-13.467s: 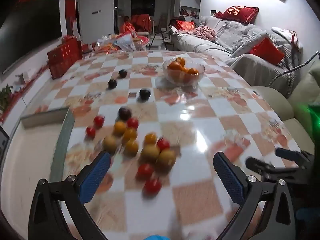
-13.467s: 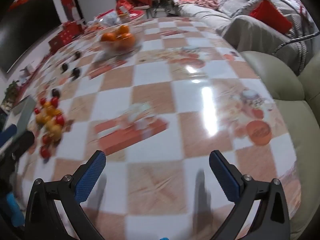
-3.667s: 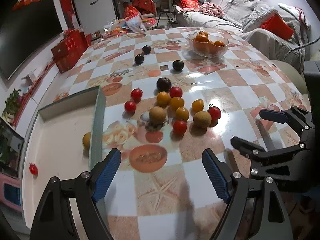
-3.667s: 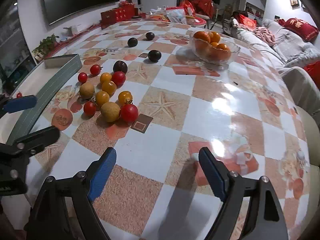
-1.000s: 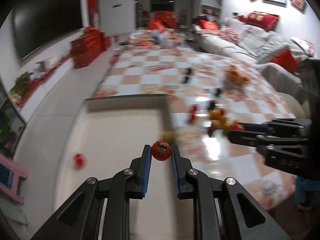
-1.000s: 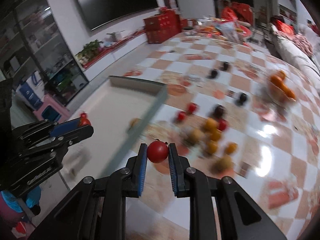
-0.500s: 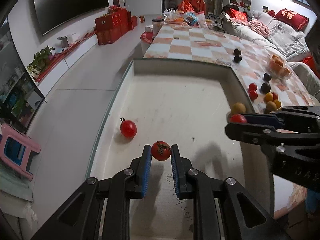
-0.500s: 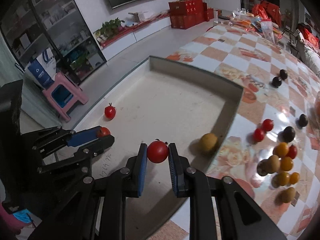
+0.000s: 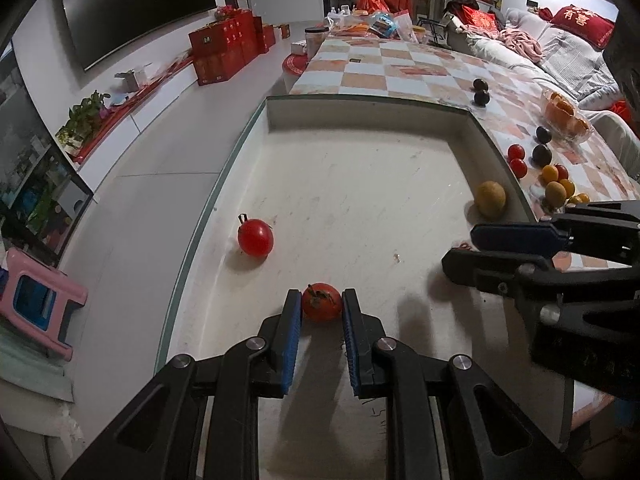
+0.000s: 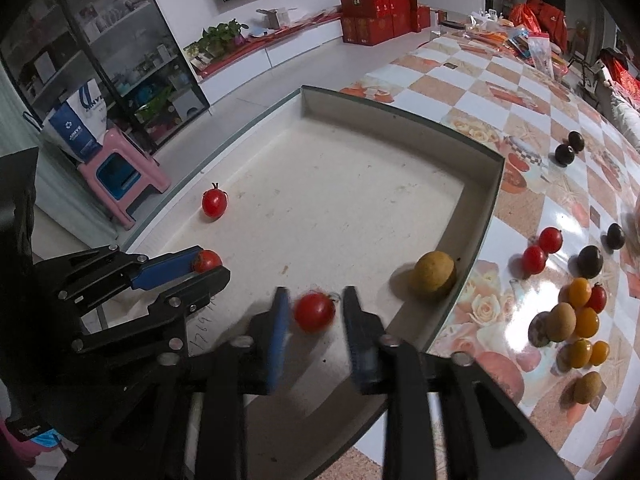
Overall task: Organize fruits
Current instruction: 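Open both tools to drop the red tomatoes into the tray, then move both open tools back to the fruits on the table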
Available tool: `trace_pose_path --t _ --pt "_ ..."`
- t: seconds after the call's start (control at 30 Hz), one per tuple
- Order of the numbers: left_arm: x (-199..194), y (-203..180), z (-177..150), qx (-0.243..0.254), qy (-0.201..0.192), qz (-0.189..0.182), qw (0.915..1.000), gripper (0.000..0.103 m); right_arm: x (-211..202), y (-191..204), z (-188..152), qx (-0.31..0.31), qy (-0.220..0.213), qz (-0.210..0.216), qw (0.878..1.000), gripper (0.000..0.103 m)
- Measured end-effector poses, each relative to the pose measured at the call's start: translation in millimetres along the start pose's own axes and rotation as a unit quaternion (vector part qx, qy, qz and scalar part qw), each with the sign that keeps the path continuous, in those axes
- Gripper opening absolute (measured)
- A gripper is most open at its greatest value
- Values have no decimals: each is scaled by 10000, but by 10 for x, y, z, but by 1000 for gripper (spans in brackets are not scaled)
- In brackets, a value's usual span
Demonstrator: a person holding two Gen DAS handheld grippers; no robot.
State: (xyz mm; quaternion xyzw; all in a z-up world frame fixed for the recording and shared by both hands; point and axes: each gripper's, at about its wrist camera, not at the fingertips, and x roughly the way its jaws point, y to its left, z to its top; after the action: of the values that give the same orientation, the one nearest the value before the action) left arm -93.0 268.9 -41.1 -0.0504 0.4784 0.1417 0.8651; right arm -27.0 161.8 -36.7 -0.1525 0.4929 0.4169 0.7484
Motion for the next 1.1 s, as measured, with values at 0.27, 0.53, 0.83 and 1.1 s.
trace_pose_path --t 0.27,0.53,0.83,1.1 --pt "9 -9 16 28 39 24 10000 22 0 18 22 3 -36 -1 10000 75" --pt "-109 35 8 -168 -299 52 9994 102 -143 8 31 78 -240 109 9996 82" --pt "-311 -112 112 -216 -410 -92 9989 102 -625 -197 -23 410 -815 241 9955 82" --pt "-552 -622 198 107 -692 -430 9966 102 -1102 -928 -485 986 -1211 -555 9862 83"
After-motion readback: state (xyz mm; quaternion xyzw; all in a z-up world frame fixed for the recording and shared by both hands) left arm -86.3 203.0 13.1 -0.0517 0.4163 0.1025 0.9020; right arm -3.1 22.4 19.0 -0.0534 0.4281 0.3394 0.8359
